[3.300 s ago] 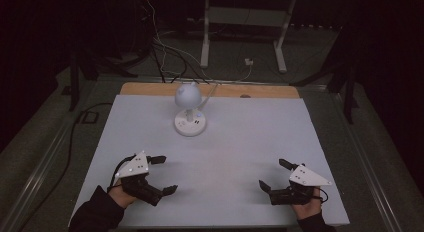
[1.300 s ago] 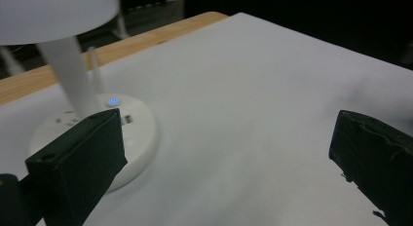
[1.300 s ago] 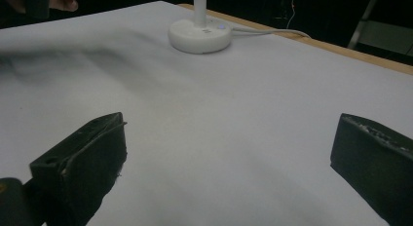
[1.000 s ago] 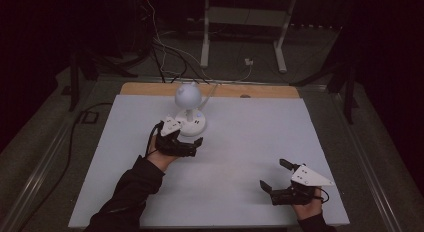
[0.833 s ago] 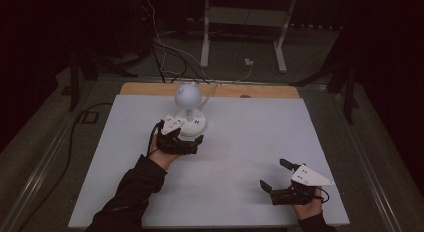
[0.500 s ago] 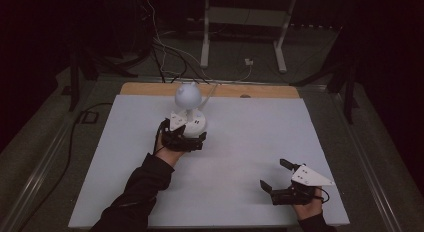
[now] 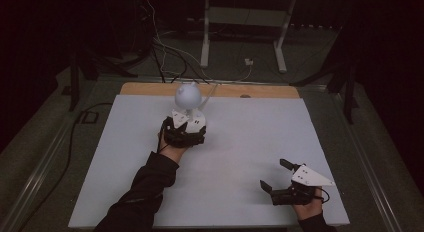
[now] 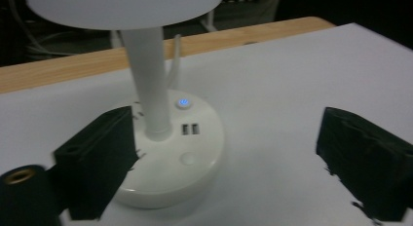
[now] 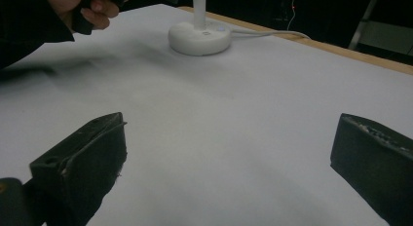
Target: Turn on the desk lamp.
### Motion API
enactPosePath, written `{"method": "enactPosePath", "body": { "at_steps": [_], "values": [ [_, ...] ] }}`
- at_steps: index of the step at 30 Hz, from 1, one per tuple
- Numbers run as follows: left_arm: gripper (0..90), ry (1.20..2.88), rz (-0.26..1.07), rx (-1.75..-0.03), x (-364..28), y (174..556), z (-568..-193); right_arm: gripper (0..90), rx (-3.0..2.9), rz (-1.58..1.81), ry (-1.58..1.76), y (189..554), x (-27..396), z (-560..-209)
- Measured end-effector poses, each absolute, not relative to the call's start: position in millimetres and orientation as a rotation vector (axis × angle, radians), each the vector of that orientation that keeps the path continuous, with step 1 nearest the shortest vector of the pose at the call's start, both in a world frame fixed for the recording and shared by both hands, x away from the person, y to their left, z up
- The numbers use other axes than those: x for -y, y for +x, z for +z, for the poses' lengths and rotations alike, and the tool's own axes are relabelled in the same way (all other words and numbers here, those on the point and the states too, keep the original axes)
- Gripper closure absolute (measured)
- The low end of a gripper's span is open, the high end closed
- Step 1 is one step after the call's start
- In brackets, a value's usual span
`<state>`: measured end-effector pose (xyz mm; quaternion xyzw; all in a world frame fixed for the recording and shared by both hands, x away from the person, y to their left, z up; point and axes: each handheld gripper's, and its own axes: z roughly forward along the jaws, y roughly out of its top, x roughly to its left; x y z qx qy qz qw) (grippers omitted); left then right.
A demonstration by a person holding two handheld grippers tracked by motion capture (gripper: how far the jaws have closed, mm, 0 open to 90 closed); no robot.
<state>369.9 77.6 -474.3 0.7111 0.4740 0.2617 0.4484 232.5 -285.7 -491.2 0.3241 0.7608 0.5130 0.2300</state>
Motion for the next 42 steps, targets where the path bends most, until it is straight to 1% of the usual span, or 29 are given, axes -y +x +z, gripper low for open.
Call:
{"method": "enactPosePath", "body": {
  "at_steps": [2,8,15,16,19,21,23,26,32,34,35,37,38,41,42],
  "values": [
    [15.8,1.761,0.661,-1.193,-77,371,-476,0.0,-2.093,1.413,0.893,233,286,-491],
    [22.7,1.774,0.703,-1.217,-74,372,-481,0.0,-2.094,1.421,0.899,233,286,-491],
    [44.2,1.753,0.738,-1.237,-72,375,-485,0.0,-2.1,1.434,0.891,233,286,-491],
    [44.2,1.755,0.745,-1.24,-71,376,-486,0.0,-2.1,1.434,0.891,233,286,-491],
    [51.2,1.769,0.777,-1.235,-69,377,-489,0.0,-2.097,1.436,0.892,233,286,-491],
    [57.6,1.776,0.802,-1.24,-69,377,-490,0.0,-2.098,1.438,0.892,233,286,-491],
    [61.4,1.789,0.824,-1.23,-69,378,-492,0.0,-2.102,1.442,0.889,232,286,-491],
    [68.0,1.794,0.809,-1.223,-71,380,-493,0.0,-2.105,1.445,0.886,232,286,-491],
    [76.4,1.795,0.788,-1.2,-72,385,-497,0.0,-2.104,1.445,0.886,232,286,-491],
    [76.5,1.789,0.781,-1.191,-72,387,-500,0.0,-2.104,1.446,0.887,232,286,-491],
    [78.7,1.786,0.78,-1.19,-73,387,-501,0.0,-2.104,1.446,0.887,232,286,-491],
    [79.0,1.782,0.778,-1.185,-73,388,-502,0.0,-2.103,1.446,0.887,232,287,-491],
    [81.1,1.779,0.777,-1.184,-73,389,-504,0.0,-2.102,1.446,0.887,232,287,-491],
    [83.2,1.772,0.763,-1.192,-75,391,-507,0.0,-2.102,1.448,0.89,232,288,-491],
    [86.2,1.767,0.749,-1.198,-76,392,-508,0.0,-2.102,1.448,0.889,232,287,-491]
  ]
}}
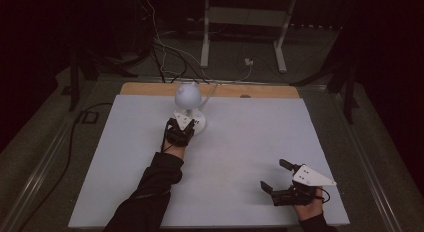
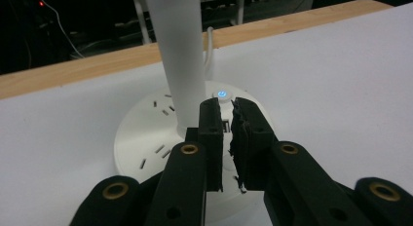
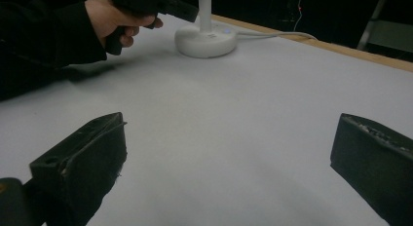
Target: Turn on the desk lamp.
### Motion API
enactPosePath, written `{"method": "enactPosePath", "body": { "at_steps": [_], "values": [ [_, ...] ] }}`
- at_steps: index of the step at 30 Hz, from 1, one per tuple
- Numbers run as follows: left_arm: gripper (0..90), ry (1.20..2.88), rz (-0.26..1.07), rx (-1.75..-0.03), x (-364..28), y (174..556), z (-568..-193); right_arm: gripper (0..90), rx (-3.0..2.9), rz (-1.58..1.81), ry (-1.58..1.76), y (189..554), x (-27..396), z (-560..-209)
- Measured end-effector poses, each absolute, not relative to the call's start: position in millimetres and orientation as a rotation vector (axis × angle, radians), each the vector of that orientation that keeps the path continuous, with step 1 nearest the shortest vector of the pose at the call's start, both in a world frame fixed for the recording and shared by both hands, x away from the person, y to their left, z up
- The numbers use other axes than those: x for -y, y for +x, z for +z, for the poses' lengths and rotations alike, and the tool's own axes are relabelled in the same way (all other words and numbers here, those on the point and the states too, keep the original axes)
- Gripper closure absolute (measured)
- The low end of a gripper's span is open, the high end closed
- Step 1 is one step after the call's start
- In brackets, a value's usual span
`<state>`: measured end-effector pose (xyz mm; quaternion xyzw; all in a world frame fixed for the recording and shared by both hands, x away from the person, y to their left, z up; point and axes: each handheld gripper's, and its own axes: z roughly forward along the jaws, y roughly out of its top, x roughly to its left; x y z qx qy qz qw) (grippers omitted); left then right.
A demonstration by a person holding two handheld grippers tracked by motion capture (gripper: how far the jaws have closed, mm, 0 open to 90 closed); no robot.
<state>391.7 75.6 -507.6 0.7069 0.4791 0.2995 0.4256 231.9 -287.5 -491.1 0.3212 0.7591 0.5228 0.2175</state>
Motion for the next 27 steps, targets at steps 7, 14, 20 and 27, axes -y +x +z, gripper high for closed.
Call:
{"method": "enactPosePath", "body": {
  "at_steps": [7,14,20,27],
  "values": [
    [90.0,1.789,0.752,-1.167,-73,392,-513,0.0,-2.104,1.448,0.888,232,287,-491],
    [90.0,1.826,0.759,-1.168,-71,393,-520,0.0,-2.104,1.446,0.886,232,288,-491],
    [90.0,1.835,0.766,-1.179,-70,394,-524,0.0,-2.104,1.449,0.886,232,288,-491],
    [90.0,1.842,0.776,-1.169,-68,394,-526,0.0,-2.104,1.449,0.887,232,288,-491]
  ]
}}
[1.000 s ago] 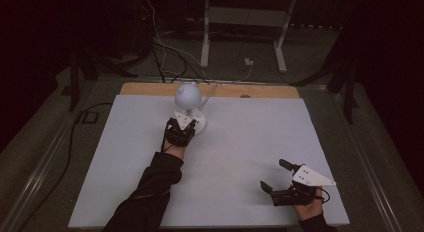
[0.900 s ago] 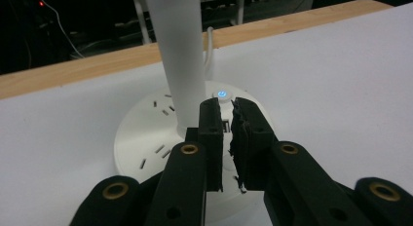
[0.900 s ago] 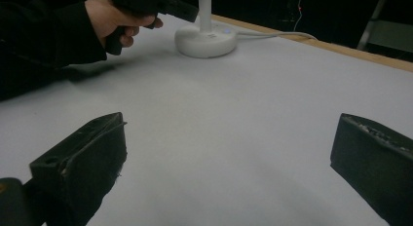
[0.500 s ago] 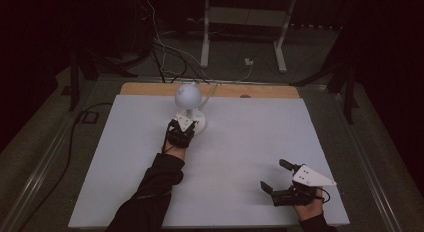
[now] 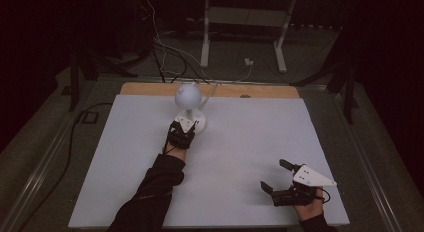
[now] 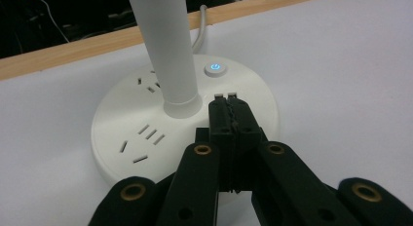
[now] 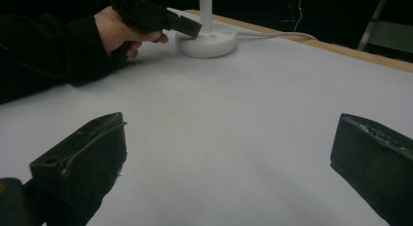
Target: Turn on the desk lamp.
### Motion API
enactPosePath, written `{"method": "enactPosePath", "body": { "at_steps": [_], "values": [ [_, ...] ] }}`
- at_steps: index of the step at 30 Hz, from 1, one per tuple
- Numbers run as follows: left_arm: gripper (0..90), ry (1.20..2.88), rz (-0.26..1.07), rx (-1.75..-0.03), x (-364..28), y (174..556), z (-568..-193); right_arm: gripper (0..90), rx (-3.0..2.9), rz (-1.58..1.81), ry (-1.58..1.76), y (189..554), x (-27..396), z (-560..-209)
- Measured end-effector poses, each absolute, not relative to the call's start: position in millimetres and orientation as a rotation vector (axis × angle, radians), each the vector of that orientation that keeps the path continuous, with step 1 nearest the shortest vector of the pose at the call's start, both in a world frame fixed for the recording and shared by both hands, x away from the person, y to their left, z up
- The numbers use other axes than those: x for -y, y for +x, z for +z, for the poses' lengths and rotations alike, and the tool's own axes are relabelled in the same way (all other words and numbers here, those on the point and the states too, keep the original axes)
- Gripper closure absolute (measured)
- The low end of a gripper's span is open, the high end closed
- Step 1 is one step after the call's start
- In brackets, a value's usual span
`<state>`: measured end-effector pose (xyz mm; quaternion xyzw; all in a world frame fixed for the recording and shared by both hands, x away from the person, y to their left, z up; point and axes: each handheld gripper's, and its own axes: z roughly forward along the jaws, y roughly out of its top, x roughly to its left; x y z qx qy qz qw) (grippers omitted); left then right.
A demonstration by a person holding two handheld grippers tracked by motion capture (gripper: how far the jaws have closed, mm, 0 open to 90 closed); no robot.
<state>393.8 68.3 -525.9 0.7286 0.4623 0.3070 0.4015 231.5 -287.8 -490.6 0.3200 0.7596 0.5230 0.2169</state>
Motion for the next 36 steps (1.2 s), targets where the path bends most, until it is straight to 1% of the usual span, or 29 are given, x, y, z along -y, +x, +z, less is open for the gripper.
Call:
{"method": "enactPosePath", "body": {
  "at_steps": [6,8,10,14,17,18,21,22,24,26,30,32,34,35,36],
  "values": [
    [90.0,1.847,0.785,-1.167,-67,393,-527,0.0,-2.105,1.449,0.888,232,288,-491],
    [90.0,1.871,0.813,-1.147,-65,391,-527,0.0,-2.107,1.449,0.89,232,288,-491],
    [90.0,1.85,0.772,-1.173,-68,392,-526,0.0,-2.11,1.445,0.888,232,287,-491],
    [90.0,1.832,0.732,-1.189,-70,395,-524,0.0,-2.109,1.446,0.889,232,287,-491],
    [90.0,1.8,0.761,-1.181,-70,392,-519,0.0,-2.107,1.449,0.892,232,288,-491],
    [85.8,1.802,0.768,-1.176,-69,392,-517,0.0,-2.108,1.449,0.895,232,288,-491],
    [79.1,1.792,0.763,-1.183,-67,390,-512,0.0,-2.109,1.449,0.893,232,288,-491],
    [73.5,1.788,0.773,-1.2,-66,389,-511,0.0,-2.108,1.449,0.892,232,288,-491],
    [65.8,1.78,0.776,-1.23,-65,388,-511,0.0,-2.107,1.45,0.892,232,288,-491],
    [54.0,1.768,0.778,-1.271,-65,388,-511,0.0,-2.108,1.449,0.894,232,288,-491],
    [41.3,1.764,0.717,-1.304,-67,389,-510,0.0,-2.109,1.448,0.893,232,288,-491],
    [29.1,1.765,0.685,-1.314,-67,390,-510,0.0,-2.112,1.446,0.893,232,288,-491],
    [19.8,1.786,0.644,-1.335,-66,391,-510,0.0,-2.112,1.446,0.894,232,288,-491],
    [16.6,1.791,0.629,-1.339,-66,392,-510,0.0,-2.112,1.447,0.895,232,288,-491],
    [16.0,1.79,0.622,-1.341,-66,391,-510,0.0,-2.111,1.447,0.895,232,288,-491]
  ]
}}
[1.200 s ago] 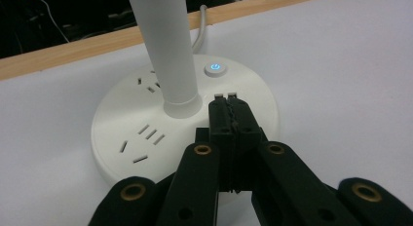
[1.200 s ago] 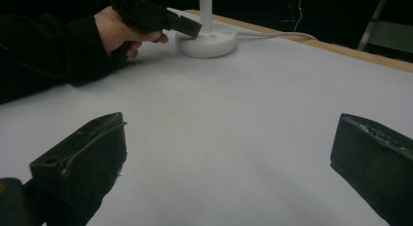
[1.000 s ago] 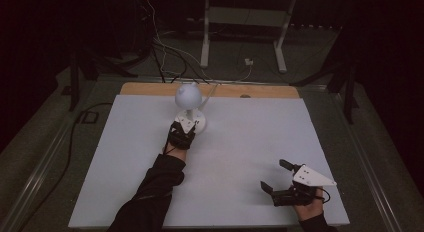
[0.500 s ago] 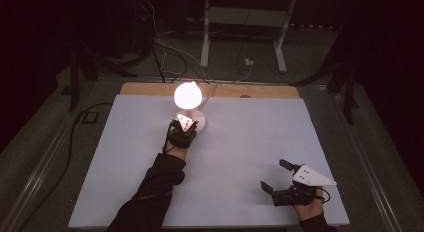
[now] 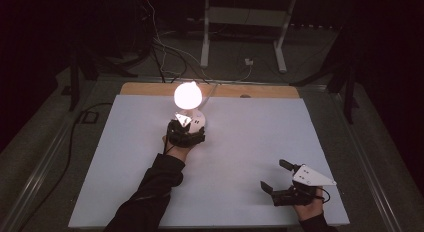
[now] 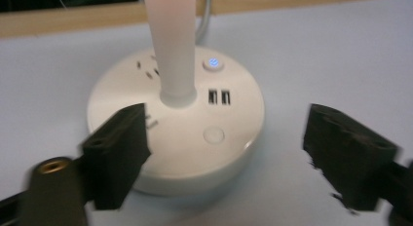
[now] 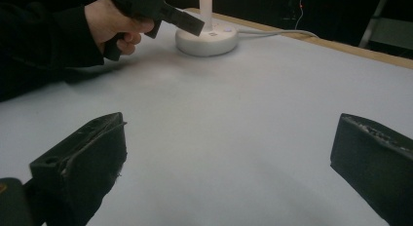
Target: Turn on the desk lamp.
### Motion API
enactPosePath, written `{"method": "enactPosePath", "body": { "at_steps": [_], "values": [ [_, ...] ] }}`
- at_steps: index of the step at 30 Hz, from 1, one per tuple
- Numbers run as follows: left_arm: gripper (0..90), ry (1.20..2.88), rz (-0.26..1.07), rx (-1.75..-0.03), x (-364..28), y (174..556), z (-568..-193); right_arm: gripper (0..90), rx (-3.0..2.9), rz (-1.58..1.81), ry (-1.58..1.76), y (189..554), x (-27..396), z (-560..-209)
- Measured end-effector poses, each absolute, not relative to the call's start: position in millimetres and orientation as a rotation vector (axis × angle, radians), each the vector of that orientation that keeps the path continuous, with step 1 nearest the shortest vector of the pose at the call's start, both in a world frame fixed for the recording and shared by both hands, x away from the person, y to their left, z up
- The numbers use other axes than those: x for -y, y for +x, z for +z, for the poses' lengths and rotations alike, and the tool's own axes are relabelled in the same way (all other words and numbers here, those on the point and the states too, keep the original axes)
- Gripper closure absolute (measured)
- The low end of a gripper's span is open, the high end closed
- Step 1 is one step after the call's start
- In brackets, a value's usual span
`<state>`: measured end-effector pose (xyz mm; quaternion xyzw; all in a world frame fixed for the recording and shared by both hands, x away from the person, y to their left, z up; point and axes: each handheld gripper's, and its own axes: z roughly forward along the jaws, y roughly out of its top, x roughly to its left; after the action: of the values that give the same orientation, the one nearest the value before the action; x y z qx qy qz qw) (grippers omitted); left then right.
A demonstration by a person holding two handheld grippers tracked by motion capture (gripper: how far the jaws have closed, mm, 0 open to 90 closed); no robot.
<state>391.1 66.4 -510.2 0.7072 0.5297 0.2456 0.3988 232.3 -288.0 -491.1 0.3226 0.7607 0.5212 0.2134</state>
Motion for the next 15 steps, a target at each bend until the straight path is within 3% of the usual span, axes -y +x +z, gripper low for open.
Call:
{"method": "enactPosePath", "body": {
  "at_steps": [4,15],
  "values": [
    [2.7,1.82,0.53,-1.327,-69,392,-507,0.0,-2.114,1.445,0.896,232,288,-491],
    [0.3,1.861,0.453,-1.197,-80,383,-492,0.0,-2.115,1.448,0.897,233,287,-492]
  ]
}}
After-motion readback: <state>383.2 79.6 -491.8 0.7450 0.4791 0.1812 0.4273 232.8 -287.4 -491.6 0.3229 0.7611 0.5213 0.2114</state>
